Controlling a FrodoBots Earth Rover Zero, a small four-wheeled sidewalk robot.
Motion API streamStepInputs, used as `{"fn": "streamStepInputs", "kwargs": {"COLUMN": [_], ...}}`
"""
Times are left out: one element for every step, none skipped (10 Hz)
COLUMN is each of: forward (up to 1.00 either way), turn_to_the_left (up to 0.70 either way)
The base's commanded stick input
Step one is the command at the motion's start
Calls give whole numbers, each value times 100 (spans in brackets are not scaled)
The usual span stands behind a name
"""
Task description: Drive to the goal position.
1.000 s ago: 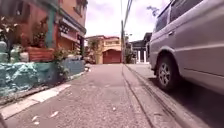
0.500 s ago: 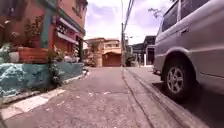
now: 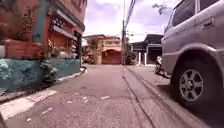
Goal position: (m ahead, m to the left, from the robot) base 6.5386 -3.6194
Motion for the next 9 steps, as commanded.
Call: {"fn": "streamStepInputs", "kwargs": {"forward": [70, 70, 70, 70, 70, 70, 70, 70, 70], "turn_to_the_left": [0, 0, 0, 0, 0, 0, 0, 0, 0]}}
